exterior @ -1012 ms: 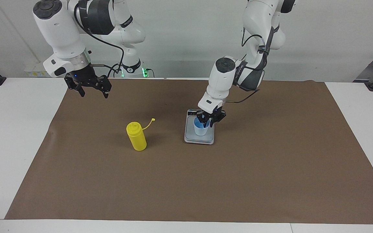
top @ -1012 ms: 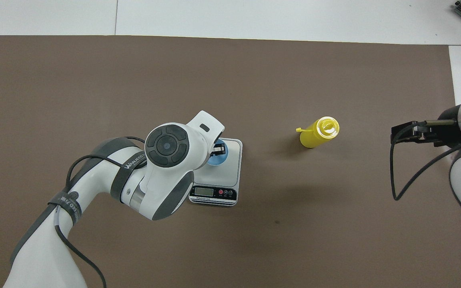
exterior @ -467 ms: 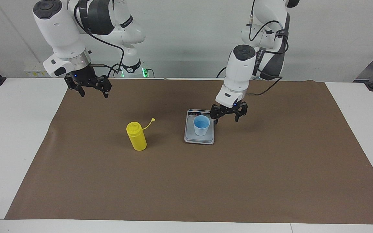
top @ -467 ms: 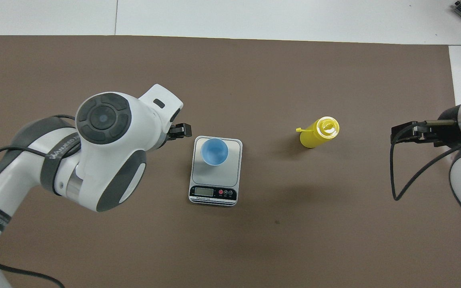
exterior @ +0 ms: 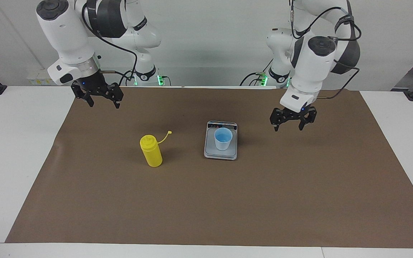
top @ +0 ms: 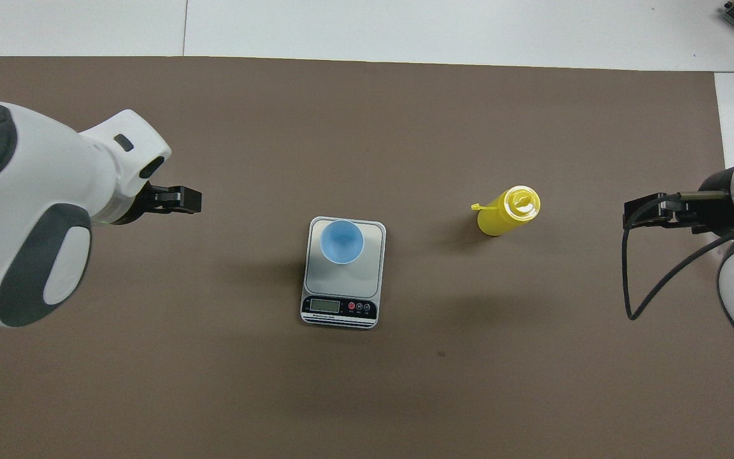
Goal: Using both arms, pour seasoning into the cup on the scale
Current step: 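Release the cup on the scale and withdraw the left gripper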
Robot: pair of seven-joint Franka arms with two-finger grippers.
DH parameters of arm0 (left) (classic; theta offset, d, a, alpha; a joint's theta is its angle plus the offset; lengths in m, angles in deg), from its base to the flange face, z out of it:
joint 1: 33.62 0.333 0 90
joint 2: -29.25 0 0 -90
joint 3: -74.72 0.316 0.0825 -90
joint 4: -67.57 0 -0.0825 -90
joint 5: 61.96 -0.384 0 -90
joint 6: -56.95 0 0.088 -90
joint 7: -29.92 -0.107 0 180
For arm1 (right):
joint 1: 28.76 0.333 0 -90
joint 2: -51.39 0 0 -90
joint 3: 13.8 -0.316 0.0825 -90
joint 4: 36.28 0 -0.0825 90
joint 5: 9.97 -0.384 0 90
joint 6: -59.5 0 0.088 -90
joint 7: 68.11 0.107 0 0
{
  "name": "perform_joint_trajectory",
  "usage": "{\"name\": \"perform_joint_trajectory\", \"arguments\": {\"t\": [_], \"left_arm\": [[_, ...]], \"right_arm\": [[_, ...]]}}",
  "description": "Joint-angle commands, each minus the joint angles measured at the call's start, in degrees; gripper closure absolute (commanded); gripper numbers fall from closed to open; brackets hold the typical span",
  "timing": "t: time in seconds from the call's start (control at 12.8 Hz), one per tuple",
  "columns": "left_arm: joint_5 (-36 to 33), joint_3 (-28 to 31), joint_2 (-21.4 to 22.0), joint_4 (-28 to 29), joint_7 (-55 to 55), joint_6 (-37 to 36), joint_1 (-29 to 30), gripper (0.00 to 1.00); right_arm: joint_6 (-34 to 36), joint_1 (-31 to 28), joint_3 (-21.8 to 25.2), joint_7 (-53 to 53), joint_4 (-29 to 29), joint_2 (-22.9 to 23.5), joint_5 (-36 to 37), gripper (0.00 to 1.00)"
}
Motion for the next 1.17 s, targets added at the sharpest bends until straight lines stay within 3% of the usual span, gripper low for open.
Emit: {"name": "perform_joint_trajectory", "arguments": {"t": [0.0,0.39,0.78,0.93,1.09], "left_arm": [[0.6,-0.6,2.5,1.1,-9.1,-2.6,6.2,0.0],[0.9,-0.3,3.6,-0.2,-15.6,-4.4,13.9,0.0],[1.9,-0.7,2.8,-12.2,-16.2,-13.8,14.0,0.0],[3.6,-1.3,2.6,-15.6,-15.9,-17.3,13.7,0.0],[3.9,-1.3,3.5,-12.6,-15.8,-16.8,13.6,0.0]], "right_arm": [[-0.4,-0.1,-0.2,-4.5,-0.9,-1.2,0.1,0.0],[-1.8,-2.4,0.0,-28.4,-3.1,-1.3,-8.9,0.0],[-12.9,-7.1,0.1,-55.4,-12.4,-1.0,-23.3,0.0],[-14.6,-9.3,0.1,-67.0,-14.1,1.3,-29.8,0.0],[-15.3,-10.8,0.2,-81.0,-14.3,5.4,-37.7,0.0]]}}
